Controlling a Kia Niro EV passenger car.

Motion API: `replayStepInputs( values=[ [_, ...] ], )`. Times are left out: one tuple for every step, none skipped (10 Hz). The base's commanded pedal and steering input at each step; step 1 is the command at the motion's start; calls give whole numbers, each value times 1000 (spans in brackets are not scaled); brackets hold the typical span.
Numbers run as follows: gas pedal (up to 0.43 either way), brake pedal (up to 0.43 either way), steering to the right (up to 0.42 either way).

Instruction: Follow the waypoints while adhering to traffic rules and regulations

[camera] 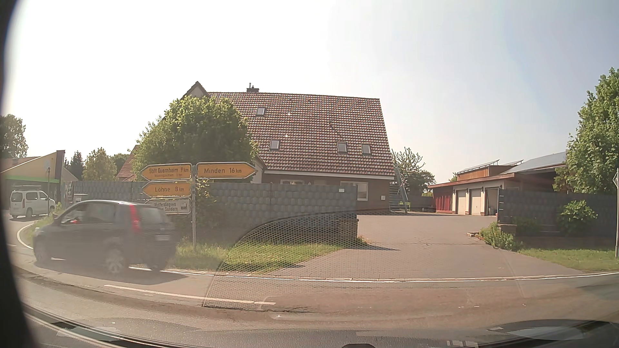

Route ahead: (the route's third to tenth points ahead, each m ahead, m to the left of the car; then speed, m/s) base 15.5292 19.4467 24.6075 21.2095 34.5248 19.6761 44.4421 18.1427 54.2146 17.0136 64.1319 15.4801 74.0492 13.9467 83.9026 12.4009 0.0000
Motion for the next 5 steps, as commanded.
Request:
replayStepInputs(
  values=[
    [0, 274, -108],
    [0, 280, -108],
    [0, 274, -108],
    [0, 274, -108],
    [0, 274, -108]
  ],
)
